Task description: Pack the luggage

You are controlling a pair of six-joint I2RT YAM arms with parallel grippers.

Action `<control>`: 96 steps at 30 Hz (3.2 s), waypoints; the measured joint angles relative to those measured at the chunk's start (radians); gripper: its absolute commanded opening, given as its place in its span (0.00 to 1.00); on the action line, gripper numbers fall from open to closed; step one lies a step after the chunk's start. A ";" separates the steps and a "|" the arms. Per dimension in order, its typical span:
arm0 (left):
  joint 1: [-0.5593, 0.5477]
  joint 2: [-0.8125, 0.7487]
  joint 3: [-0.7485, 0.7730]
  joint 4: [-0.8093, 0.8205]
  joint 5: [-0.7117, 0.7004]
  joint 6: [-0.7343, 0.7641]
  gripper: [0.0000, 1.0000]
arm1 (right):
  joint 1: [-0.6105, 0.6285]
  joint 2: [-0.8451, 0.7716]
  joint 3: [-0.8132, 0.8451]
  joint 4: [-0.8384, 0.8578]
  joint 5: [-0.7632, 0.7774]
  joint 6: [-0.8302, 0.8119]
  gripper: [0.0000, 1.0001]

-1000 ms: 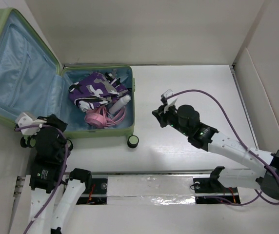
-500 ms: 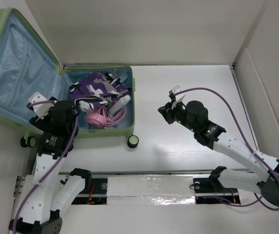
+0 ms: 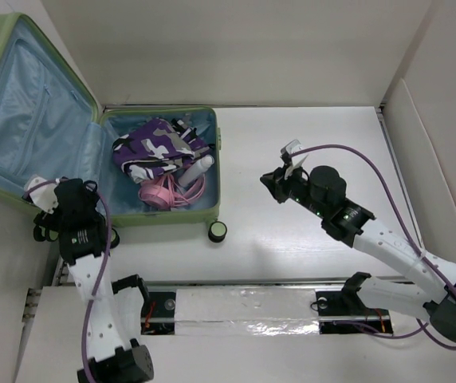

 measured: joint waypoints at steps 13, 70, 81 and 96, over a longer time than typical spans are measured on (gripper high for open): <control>0.004 0.242 0.267 -0.040 -0.284 -0.053 0.65 | 0.021 0.026 0.000 -0.003 -0.012 -0.028 0.21; -0.064 0.321 0.347 -0.124 -0.486 -0.045 0.00 | 0.014 0.208 0.067 -0.135 0.159 -0.048 0.20; -0.288 0.059 0.193 0.075 -0.291 0.158 0.00 | 0.013 0.225 0.067 -0.135 0.151 -0.044 0.20; -0.334 -0.004 0.078 0.170 0.553 0.301 0.42 | -0.005 0.218 0.067 -0.136 0.156 -0.033 0.20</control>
